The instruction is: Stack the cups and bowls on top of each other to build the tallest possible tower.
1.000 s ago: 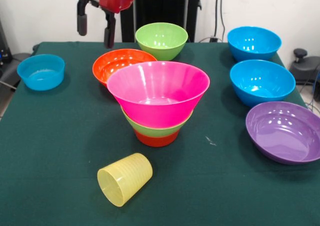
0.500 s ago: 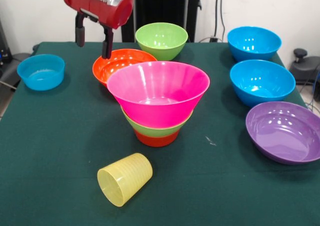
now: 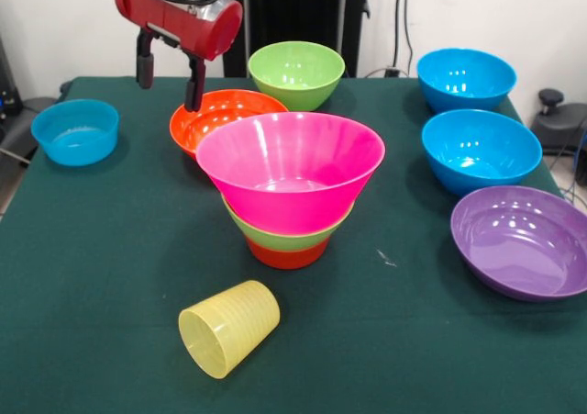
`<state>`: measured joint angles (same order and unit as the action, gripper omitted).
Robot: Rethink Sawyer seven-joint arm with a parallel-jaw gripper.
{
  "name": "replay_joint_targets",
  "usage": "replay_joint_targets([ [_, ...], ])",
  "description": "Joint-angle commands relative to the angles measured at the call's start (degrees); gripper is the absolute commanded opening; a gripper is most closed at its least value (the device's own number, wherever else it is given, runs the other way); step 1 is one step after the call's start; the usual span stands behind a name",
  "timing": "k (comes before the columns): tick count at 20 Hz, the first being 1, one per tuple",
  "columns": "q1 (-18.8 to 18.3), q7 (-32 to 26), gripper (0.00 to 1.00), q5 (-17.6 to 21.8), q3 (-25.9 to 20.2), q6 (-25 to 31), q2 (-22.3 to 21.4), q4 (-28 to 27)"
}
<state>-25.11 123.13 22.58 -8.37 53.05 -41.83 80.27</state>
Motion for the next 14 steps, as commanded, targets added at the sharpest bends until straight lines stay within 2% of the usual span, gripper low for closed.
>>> replay_joint_targets([
  [1, -0.42, -14.55, 1.00, 3.97, -5.08, 0.46, 1.52, 5.05],
  [8, -0.38, -15.09, 1.00, 4.35, -4.56, 1.35, -0.21, 6.05],
  [14, 1.23, -13.54, 1.00, 5.03, -2.46, 1.69, -5.35, 11.15],
])
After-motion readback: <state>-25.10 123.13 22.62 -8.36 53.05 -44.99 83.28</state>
